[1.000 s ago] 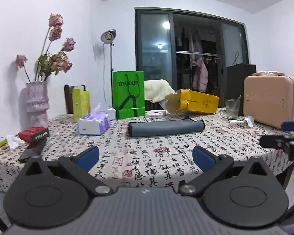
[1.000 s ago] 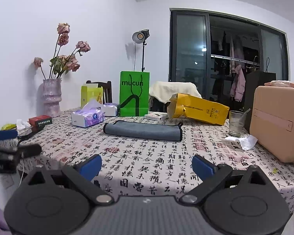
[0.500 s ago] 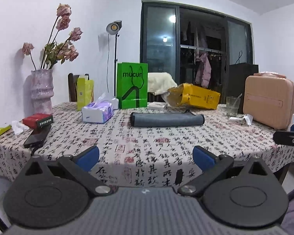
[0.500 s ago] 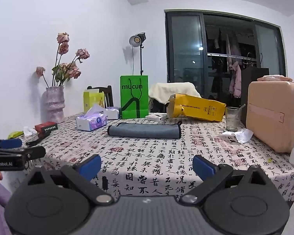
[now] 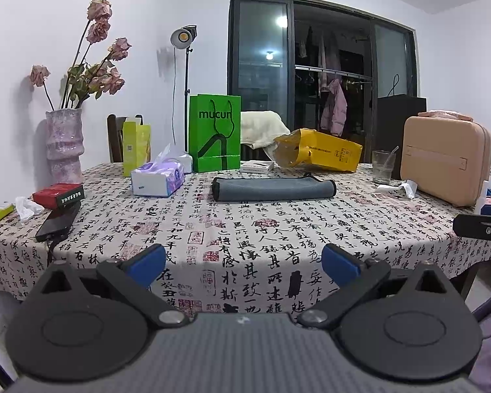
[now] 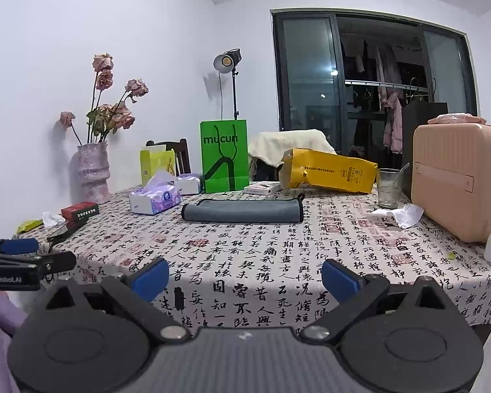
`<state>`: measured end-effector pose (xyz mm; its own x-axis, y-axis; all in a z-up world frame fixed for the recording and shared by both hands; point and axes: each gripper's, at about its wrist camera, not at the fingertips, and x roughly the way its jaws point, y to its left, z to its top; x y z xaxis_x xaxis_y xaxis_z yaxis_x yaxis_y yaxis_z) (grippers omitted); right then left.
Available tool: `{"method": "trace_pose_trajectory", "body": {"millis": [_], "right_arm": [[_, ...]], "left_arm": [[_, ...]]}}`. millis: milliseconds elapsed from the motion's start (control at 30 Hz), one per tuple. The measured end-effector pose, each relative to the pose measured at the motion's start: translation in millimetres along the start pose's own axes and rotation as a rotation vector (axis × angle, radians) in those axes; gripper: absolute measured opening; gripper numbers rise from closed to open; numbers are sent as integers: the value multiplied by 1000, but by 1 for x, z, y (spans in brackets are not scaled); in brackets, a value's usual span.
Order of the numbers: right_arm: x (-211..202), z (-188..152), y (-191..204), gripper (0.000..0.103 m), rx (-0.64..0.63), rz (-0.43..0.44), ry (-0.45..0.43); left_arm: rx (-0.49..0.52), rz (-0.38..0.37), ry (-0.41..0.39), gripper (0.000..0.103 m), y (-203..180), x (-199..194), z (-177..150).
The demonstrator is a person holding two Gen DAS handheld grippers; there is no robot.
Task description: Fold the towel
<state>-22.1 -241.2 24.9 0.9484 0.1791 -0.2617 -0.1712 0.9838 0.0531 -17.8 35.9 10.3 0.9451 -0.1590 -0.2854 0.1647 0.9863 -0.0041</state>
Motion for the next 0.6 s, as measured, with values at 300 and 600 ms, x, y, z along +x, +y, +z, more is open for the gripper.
{"method": "trace_pose_trajectory", "body": {"millis": [300,600], "right_arm": [[0,-1,1,100,3,2,2],[0,-2,1,100,2,8,5]], "left_arm": [[5,-11,-3,103,-2,0,-1],[6,-13,-4,103,-4,1,-1]]}}
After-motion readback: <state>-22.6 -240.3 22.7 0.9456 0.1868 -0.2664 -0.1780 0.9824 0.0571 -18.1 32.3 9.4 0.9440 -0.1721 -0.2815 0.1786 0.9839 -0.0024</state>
